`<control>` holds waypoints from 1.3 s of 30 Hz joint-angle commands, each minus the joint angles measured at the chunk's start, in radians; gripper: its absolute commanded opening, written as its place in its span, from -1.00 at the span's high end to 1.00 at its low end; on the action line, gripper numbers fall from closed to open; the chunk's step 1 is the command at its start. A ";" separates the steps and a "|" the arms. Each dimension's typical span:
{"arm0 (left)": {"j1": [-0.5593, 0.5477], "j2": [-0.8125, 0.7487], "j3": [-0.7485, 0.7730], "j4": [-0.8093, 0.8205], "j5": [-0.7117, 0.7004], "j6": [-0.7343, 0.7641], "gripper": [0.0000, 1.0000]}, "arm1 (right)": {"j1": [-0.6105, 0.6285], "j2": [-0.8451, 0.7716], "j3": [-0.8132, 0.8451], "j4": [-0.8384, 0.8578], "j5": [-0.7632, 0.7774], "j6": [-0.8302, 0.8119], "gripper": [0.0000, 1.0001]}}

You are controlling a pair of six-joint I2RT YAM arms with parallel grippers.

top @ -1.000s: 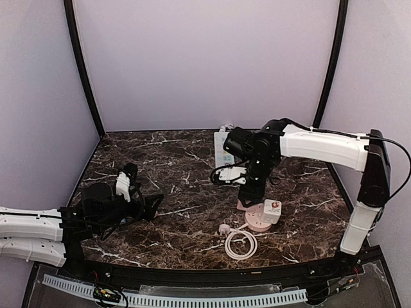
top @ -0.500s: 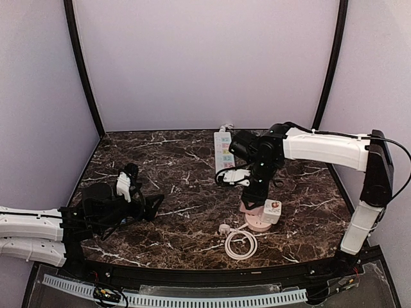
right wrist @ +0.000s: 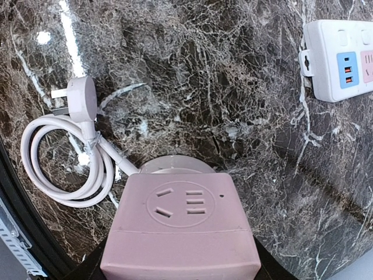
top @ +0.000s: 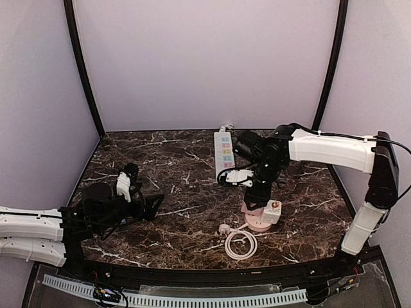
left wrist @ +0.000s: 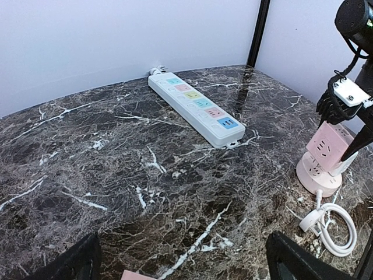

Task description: Insert the plug

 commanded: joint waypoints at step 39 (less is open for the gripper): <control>0.000 -0.024 -0.019 0.003 0.006 0.008 -0.97 | -0.018 0.031 -0.028 0.019 -0.035 0.055 1.00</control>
